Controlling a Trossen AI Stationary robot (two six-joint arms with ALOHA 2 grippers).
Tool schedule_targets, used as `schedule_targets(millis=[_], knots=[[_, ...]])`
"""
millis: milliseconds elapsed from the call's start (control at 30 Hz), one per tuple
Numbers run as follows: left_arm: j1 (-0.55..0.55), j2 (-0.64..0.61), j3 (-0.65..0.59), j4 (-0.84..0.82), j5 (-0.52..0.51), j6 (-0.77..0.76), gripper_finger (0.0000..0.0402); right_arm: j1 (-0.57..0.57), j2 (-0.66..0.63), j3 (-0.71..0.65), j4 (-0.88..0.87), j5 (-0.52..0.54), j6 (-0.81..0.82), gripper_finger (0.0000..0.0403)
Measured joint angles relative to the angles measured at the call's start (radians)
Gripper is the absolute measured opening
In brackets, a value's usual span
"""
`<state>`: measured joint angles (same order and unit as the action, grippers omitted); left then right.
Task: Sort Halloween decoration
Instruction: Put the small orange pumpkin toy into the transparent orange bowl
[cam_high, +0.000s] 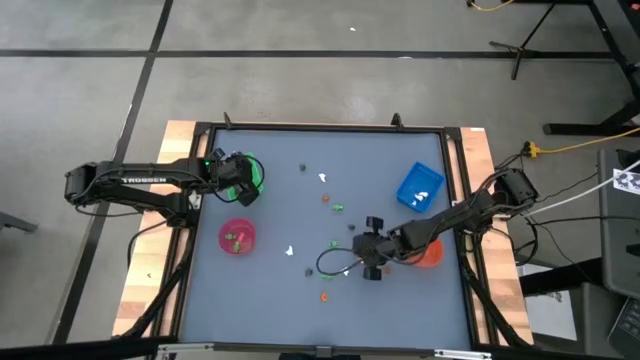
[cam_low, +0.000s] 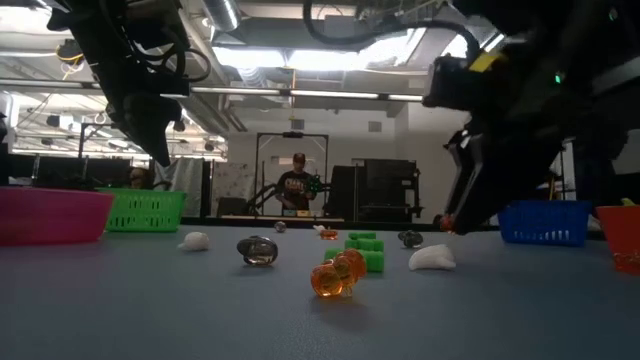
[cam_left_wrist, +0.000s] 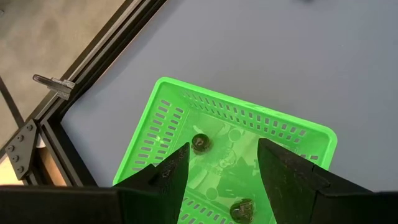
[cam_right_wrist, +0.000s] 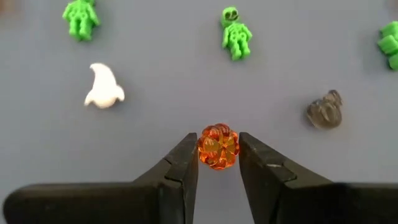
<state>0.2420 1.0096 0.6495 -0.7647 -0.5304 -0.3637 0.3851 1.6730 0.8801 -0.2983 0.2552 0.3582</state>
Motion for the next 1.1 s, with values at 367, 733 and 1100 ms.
schedule_targets(millis=[367, 733, 1100], knots=[[0.0, 0.0, 0.0, 0.0, 0.0, 0.0, 0.0174, 0.001, -0.008, 0.241, -0.482, -0.031, -0.027, 0.0104], [0.0, 0.0, 0.0, 0.002, 0.0, 0.0, 0.0174, 0.073, -0.201, 0.172, -0.693, 0.048, 0.157, 0.0104], [0.0, 0.0, 0.0, 0.004, 0.0, 0.0, 0.0174, 0.287, -0.326, 0.067, -0.915, 0.029, 0.566, 0.0104]])
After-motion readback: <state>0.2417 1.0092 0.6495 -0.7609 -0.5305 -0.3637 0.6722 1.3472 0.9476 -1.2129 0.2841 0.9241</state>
